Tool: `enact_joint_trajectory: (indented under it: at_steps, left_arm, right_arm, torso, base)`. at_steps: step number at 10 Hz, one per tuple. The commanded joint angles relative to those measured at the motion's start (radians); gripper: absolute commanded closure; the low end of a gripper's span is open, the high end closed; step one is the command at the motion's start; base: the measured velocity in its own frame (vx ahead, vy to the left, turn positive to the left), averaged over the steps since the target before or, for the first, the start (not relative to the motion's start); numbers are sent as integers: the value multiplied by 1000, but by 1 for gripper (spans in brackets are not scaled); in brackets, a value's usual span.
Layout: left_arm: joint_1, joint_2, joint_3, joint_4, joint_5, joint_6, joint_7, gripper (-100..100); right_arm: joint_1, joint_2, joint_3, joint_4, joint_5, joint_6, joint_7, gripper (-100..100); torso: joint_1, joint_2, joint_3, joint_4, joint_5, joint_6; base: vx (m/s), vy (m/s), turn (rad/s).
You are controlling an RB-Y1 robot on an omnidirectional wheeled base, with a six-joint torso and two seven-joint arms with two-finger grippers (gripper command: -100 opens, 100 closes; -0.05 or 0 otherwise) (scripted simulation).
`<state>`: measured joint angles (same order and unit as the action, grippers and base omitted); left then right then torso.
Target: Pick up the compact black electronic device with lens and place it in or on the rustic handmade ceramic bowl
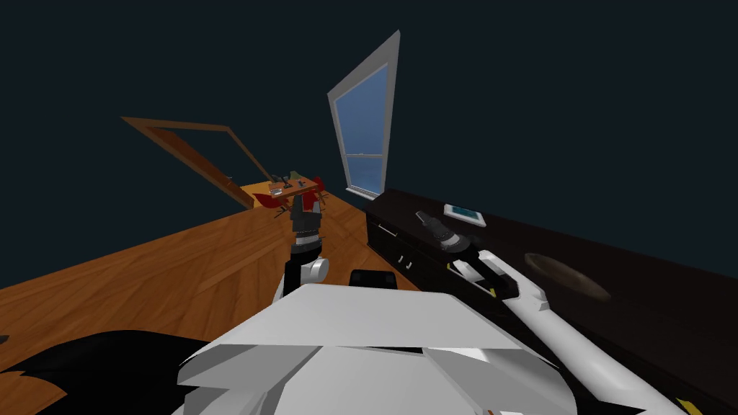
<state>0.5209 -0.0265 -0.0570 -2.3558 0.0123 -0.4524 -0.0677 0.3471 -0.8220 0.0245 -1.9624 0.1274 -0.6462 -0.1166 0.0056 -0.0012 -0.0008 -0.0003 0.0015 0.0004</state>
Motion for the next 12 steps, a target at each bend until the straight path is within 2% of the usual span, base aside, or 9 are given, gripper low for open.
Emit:
enact_joint_trajectory:
  at_steps: [1, 3, 6, 7, 8, 9, 10, 11, 12]
  left_arm:
    - [0, 0, 0, 0, 0, 0, 0, 0]
    - [0, 0, 0, 0, 0, 0, 0, 0]
    - [0, 0, 0, 0, 0, 0, 0, 0]
    - [0, 0, 0, 0, 0, 0, 0, 0]
    - [0, 0, 0, 0, 0, 0, 0, 0]
    - [0, 0, 0, 0, 0, 0, 0, 0]
    - [0, 0, 0, 0, 0, 0, 0, 0]
    - [0, 0, 0, 0, 0, 0, 0, 0]
    - [0, 0, 0, 0, 0, 0, 0, 0]
  right_arm:
    - [-10, -50, 12, 35, 15, -24, 6, -100]
    - [-10, -90, 12, 35, 15, -24, 6, -100]
    - [-22, -188, 38, 99, 43, -60, 18, -100]
    - [-22, -220, 38, 99, 43, -60, 18, -100]
    - [-25, -251, 53, 132, 57, -76, 24, -100]
    - [-25, -281, 53, 132, 57, -76, 24, -100]
    - [-27, -311, 69, 165, 71, -90, 31, -100]
    - [-27, -342, 69, 165, 71, -90, 31, -100]
    - [-28, -371, 87, 197, 85, -103, 37, -100]
  torso:
    - [0, 0, 0, 0, 0, 0]
    - [1, -1, -1, 0, 0, 0]
    - [-1, -1, -1, 0, 0, 0]
    - [1, -2, -1, 0, 0, 0]
    - [0, -1, -1, 0, 0, 0]
    - [0, -1, -1, 0, 0, 0]
    - [-1, 0, 0, 0, 0, 0]
    - [-1, -1, 0, 0, 0, 0]
    - [-1, 0, 0, 0, 0, 0]
  base:
    - [44, 106, 130]
    - [46, 68, 21]
    - [59, 77, 104]
    - [46, 83, 55]
    - [53, 79, 133]
    - [44, 63, 61]
    - [44, 75, 126]
    - [44, 57, 73]
    - [60, 64, 138]
